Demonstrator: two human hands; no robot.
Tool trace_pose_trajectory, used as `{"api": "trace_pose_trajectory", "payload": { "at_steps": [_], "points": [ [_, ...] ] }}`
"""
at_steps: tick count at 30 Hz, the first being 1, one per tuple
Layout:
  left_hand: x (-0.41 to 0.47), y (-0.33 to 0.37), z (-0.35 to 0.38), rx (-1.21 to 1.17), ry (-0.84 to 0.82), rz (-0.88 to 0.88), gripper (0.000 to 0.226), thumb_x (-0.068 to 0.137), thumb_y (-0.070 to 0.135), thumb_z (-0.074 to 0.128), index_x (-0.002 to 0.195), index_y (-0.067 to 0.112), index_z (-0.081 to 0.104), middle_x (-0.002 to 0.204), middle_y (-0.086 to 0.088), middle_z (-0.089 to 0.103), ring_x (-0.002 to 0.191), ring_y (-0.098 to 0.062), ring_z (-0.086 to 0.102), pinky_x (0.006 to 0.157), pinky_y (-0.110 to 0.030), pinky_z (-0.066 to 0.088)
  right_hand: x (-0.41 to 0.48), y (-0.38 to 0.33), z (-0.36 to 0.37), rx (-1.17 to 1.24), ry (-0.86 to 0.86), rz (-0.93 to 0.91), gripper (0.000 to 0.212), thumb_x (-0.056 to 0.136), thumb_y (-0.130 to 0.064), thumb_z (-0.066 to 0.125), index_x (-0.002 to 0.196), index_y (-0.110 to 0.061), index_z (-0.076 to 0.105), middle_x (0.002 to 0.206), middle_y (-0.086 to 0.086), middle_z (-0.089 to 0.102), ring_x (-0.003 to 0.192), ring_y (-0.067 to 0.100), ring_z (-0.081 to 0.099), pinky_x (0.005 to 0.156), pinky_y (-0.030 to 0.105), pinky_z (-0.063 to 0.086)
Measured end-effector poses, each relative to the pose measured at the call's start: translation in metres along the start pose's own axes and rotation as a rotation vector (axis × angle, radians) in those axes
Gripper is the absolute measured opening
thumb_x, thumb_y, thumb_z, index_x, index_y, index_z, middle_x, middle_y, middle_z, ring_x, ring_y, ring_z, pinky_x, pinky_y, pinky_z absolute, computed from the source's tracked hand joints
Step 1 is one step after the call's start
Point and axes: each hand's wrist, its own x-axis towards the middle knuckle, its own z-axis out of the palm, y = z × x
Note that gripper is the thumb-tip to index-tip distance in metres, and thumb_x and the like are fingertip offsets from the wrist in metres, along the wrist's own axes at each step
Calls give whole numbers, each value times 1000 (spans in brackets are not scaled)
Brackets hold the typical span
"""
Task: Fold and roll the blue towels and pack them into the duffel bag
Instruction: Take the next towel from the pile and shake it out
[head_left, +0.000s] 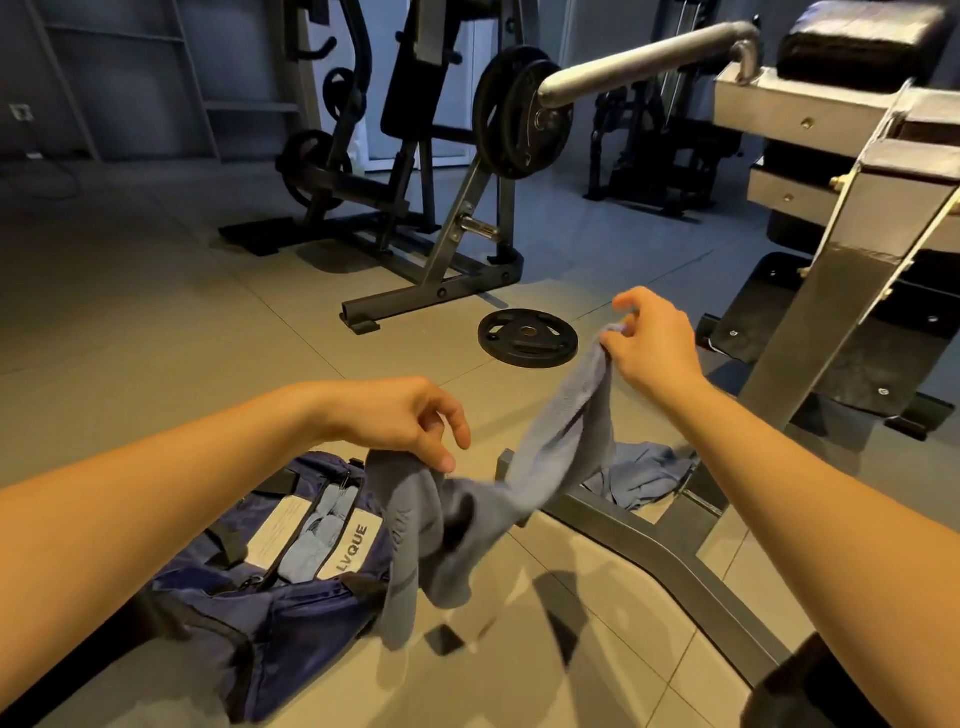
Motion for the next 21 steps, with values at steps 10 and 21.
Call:
{"api": "trace_pose_trajectory", "payload": {
  "at_steps": [10,21],
  "points": [
    [-10,6,-5,-121,128,72,18,91,4,70,104,15,64,92,-1,72,88,-14,69,78,-27,55,-43,-70,19,587,-467,189,4,89,-5,73,89,-9,74,93,10,74,92,25,72,69,29,60],
    [-5,18,9,59,534,243,19,88,16,75,94,29,62,93,6,69,89,-13,67,78,-42,60,-56,-77,29,782,-723,313,14,92,-5,68,102,3,73,99,16,75,88,25,74,77,37,62]
  ]
}}
